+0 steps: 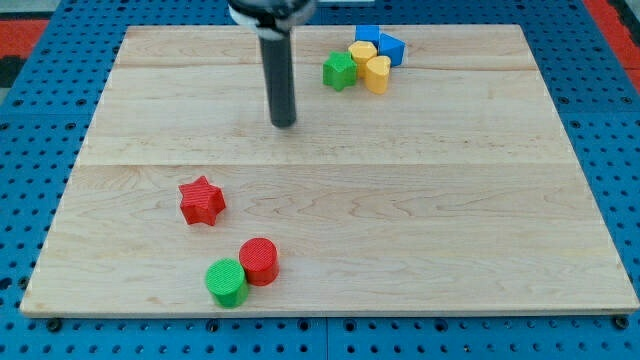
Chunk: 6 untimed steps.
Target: Move the green circle top left to the red circle
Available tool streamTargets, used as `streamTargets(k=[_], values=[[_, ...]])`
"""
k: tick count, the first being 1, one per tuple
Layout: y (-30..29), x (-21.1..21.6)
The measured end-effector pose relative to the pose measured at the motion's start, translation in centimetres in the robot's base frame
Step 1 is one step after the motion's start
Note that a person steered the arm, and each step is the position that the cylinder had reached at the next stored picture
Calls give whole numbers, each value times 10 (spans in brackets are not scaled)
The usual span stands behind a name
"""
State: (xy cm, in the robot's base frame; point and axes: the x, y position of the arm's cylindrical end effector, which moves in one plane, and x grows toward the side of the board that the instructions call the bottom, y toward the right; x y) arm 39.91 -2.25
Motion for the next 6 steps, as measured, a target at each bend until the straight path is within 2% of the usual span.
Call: streamTargets(k=[1, 2, 3, 4, 5, 6], values=[[87, 49], [100, 158], [80, 218], [42, 220], [-34, 220], [-82, 196]])
